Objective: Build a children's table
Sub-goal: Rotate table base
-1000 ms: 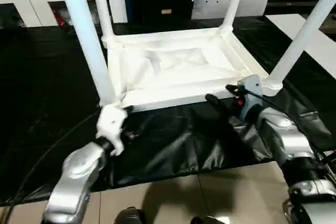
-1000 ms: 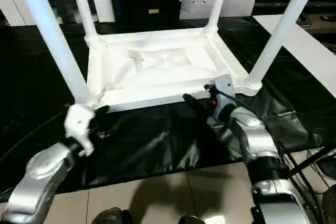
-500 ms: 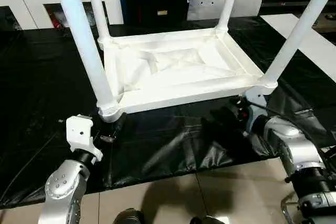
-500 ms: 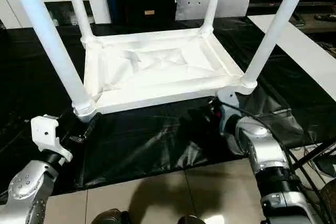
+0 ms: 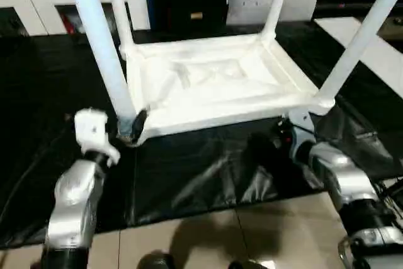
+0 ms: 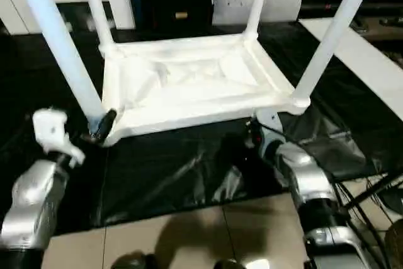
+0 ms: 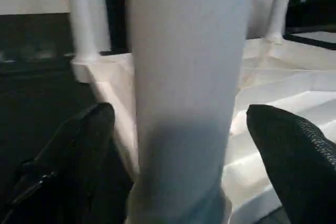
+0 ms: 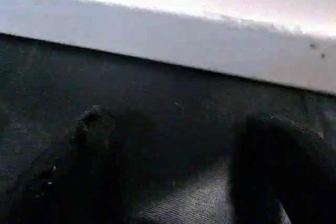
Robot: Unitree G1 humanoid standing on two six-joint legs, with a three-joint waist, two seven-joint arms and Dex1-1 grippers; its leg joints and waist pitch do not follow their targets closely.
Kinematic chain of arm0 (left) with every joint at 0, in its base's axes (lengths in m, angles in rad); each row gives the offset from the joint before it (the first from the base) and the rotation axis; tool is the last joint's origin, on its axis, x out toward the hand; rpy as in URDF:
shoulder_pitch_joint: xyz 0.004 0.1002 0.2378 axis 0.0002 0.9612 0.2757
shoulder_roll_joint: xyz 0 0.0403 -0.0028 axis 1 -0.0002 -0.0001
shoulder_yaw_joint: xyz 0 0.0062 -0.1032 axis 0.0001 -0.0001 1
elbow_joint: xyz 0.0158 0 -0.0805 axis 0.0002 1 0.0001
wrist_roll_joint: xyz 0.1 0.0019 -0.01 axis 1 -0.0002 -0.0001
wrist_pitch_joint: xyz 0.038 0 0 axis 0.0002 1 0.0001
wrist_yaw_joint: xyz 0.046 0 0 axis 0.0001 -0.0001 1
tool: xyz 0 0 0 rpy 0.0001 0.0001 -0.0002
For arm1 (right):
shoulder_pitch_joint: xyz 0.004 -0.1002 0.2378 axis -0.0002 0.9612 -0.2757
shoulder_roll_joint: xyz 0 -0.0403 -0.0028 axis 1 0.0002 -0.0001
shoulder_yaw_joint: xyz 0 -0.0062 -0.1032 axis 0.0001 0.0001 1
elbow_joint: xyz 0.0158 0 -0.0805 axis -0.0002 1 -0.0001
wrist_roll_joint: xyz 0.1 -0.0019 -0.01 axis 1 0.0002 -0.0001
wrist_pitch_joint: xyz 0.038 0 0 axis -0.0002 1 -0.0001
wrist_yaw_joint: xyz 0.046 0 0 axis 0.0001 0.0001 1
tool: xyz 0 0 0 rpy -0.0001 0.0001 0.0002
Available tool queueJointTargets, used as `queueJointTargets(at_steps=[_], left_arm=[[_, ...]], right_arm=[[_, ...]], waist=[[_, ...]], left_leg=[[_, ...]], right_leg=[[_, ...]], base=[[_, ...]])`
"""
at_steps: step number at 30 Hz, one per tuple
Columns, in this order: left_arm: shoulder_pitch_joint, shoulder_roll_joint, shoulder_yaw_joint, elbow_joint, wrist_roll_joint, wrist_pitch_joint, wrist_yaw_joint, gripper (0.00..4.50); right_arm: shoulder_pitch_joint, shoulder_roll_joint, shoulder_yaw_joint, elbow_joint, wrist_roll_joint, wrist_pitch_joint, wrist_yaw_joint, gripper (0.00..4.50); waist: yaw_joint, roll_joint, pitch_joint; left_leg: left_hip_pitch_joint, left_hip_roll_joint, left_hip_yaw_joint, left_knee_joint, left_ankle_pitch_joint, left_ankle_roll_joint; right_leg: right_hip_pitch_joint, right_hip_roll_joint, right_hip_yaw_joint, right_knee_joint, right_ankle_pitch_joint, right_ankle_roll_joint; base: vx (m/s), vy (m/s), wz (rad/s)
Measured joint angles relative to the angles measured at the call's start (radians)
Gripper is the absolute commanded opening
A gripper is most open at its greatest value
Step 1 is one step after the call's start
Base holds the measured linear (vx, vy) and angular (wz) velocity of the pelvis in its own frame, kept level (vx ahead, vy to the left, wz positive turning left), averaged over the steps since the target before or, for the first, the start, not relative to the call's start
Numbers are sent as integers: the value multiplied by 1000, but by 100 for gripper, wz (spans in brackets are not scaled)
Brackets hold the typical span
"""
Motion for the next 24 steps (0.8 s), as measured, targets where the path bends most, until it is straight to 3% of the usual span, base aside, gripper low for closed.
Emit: queueJointTargets(at_steps=[6, 8, 13, 17, 24], left_arm=[[-151, 23, -17, 115, -29, 23, -113, 445], [-180, 24, -16, 133, -63, 42, -162, 445], [-202, 52, -39, 142, -136, 94, -344, 445], [-189, 68, -105, 71, -200, 173, -512, 445], [-166, 60, -212, -20, -194, 207, -571, 445]], right_arm=[[-84, 30, -28, 115, -11, -23, -84, 450], [-104, 34, -36, 156, -14, -36, -108, 450], [-155, 44, -52, 233, -18, -59, -134, 450], [-183, 48, -55, 276, -27, -89, -133, 450], [-215, 91, -41, 312, -30, -111, -96, 450]], waist=[[2, 0, 0], [10, 1, 0], [27, 1, 0], [32, 1, 0], [6, 0, 0]], left_leg=[[0, 0, 0, -1, 0, -1], [-1, 0, 0, 0, 0, 0], [-1, 0, 1, 0, 0, 0], [-1, 0, 2, 0, 0, 0], [0, 0, 3, -1, 0, -1]], right_leg=[[-1, 0, 0, 1, 4, -6], [-1, 0, 0, 1, 4, -6], [-1, -1, 0, 0, 4, -6], [-1, -1, 1, 1, 4, -6], [-3, -1, 1, 2, 4, -6]], base=[[0, 0, 0], [0, 0, 0], [0, 0, 0], [0, 0, 0], [0, 0, 0]])
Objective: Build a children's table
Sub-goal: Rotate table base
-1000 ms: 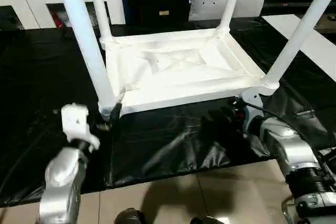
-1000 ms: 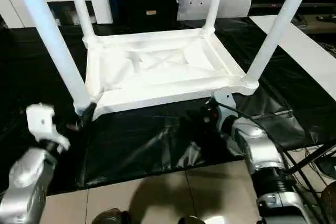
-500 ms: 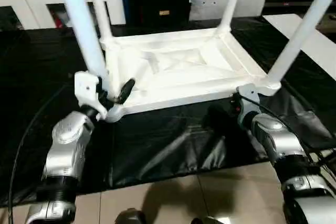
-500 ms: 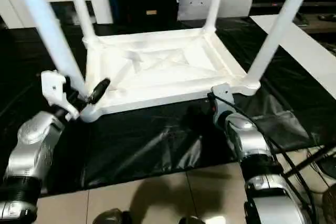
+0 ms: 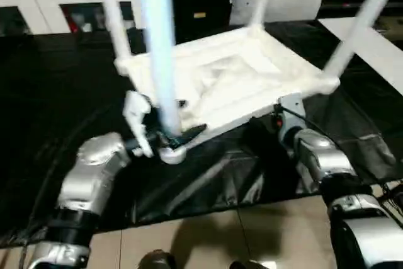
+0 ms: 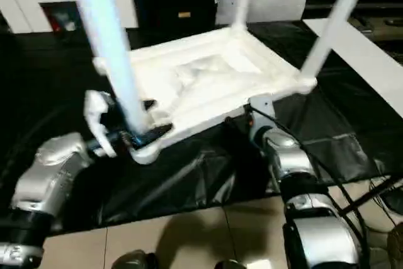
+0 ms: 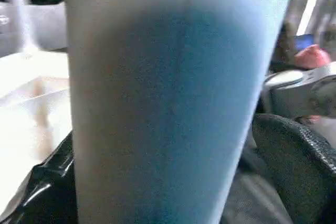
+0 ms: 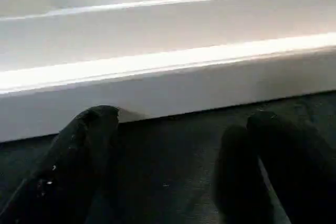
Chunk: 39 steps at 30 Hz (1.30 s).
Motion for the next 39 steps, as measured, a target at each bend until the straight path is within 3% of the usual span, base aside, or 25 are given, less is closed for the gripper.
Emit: queueJointTargets(at_steps=[9, 15, 30, 39], left_arm=[[35, 44, -28, -199, -94, 179, -52, 445], [42, 41, -43, -264, -135, 233, -63, 445], [43, 28, -51, -416, -261, 386, -62, 445], [41, 5, -70, -440, -266, 401, -58, 445]], right_arm=[[-1, 23, 26, -1, -29, -20, 64, 450], [3, 24, 48, -10, -34, -38, 103, 450], [18, 35, 74, -49, -36, -95, 230, 450], [9, 63, 81, -47, -54, -130, 264, 450]], waist=[[-32, -1, 0], [-42, -1, 1], [-45, -1, 1], [-43, -2, 1]], left_leg=[[0, 1, 1, -2, 0, 0], [0, 1, 2, -3, 0, 0], [0, 1, 2, -3, 0, 0], [0, 1, 2, -3, 0, 0]], right_leg=[[-2, 1, 1, -1, -1, 0], [-2, 2, 2, -1, -1, 0], [-2, 2, 2, -1, -1, 0], [-2, 2, 2, -1, -1, 0]], base=[[0, 0, 0], [0, 0, 0], [0, 0, 0], [0, 0, 0]])
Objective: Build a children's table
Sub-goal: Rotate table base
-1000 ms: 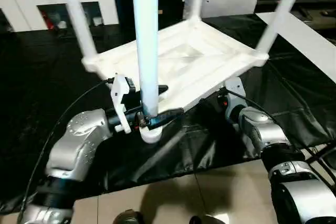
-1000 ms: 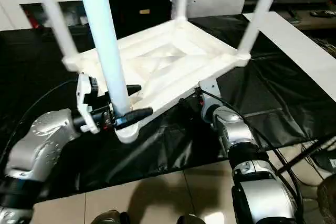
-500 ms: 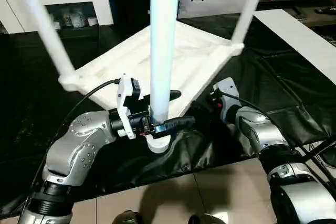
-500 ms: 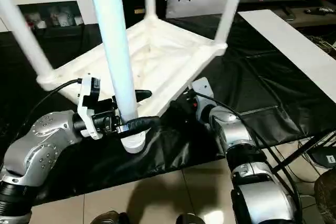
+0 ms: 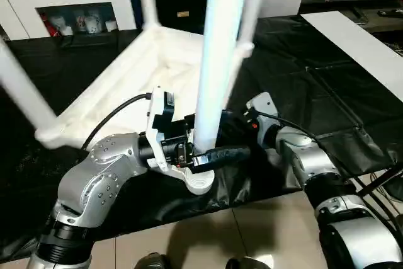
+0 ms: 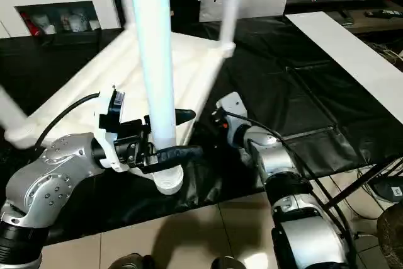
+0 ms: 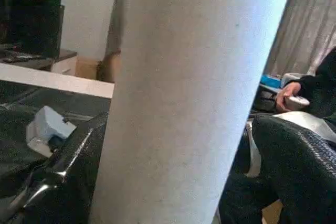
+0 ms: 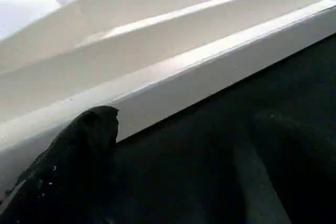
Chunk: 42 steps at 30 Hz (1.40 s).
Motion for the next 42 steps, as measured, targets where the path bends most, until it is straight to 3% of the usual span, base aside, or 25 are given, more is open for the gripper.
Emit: queueJointTargets(at_steps=[10, 16, 23, 29, 37, 42], left_arm=[[-59, -67, -35, 15, 10, -10, 28, 445], [-87, -121, -82, 40, 45, -46, 53, 445], [-134, -154, -83, 167, 186, -158, 151, 445], [-158, -179, -81, 196, 204, -194, 179, 445], [-116, -115, -103, 189, 229, -216, 124, 445], [-81, 12, -116, 200, 271, -220, 48, 445]], right_arm=[[0, 52, 9, -20, 23, -49, 69, 450], [-7, 79, 34, -12, 16, -67, 53, 450], [-12, 35, 4, 21, -10, -80, -29, 450], [-3, -8, -44, 9, 4, -91, -55, 450], [-3, -83, -119, 2, 24, -99, -171, 450], [59, -126, -126, -24, 22, -85, -146, 450]], waist=[[0, 0, 0], [30, 0, 0], [30, 0, 0], [29, 0, 0], [28, 0, 0], [29, 0, 0]], left_leg=[[1, 0, 0, 0, 0, 0], [0, -1, 0, 1, 0, 0], [2, -1, 0, 1, 0, 0], [2, -1, 0, 1, 0, 0], [1, 0, 0, 1, 0, 0], [1, 0, 0, 1, 0, 0]], right_leg=[[0, 0, 0, 1, 0, 0], [1, 0, 1, -1, 0, 0], [3, -1, 1, 0, 1, 0], [2, 0, 1, 0, 2, 0], [2, 0, 1, 0, 1, 0], [2, 0, 1, 0, 1, 1]], base=[[0, 0, 0], [0, 0, 0], [0, 0, 0], [0, 0, 0], [0, 0, 0], [0, 0, 0]])
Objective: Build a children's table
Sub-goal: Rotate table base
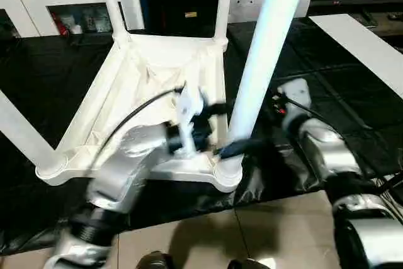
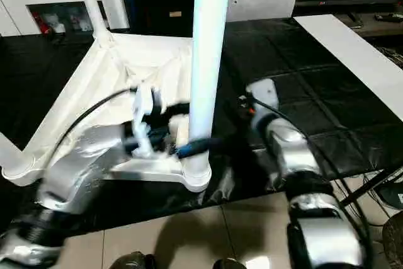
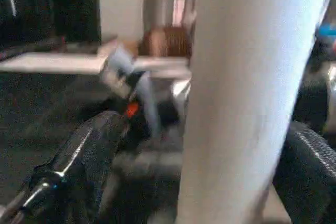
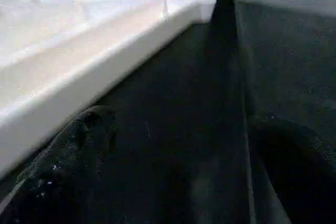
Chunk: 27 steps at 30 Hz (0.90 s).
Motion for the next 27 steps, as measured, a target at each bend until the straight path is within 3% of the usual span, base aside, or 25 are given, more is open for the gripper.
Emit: queueJointTargets(at_steps=[5, 6, 12, 17, 27], left_arm=[[14, 94, 4, 55, 18, -24, -89, 445], [14, 106, 6, 65, 20, -30, -100, 418], [-2, 183, -18, 138, 87, -80, -177, 380], [-56, 183, -85, 236, 169, -145, -216, 346], [-132, 174, -150, 358, 251, -211, -272, 280]], right_arm=[[59, -68, 8, -78, 0, 8, 87, 450], [64, -80, 10, -96, 1, 8, 104, 450], [144, -156, 36, -247, 21, 27, 263, 450], [205, -212, 87, -369, 40, 50, 393, 450], [301, -287, 91, -497, 92, 82, 512, 450]], waist=[[0, 0, 0], [0, 0, 0], [1, 0, 0], [3, 0, 0], [2, 1, 0]], left_leg=[[0, 0, 0, 0, 0, 0], [0, 0, 0, 0, 0, 0], [1, 0, 0, 0, 0, 0], [1, 0, 0, 0, 0, 0], [1, 0, 0, 0, 0, 0]], right_leg=[[0, 0, 0, 0, 0, 0], [0, 0, 0, 0, 0, 0], [1, 0, 0, 0, -3, 5], [1, 0, 0, 0, -3, 4], [1, 0, 0, -1, -3, 5]], base=[[0, 0, 0], [0, 0, 0], [0, 0, 0], [0, 0, 0], [0, 0, 0]])
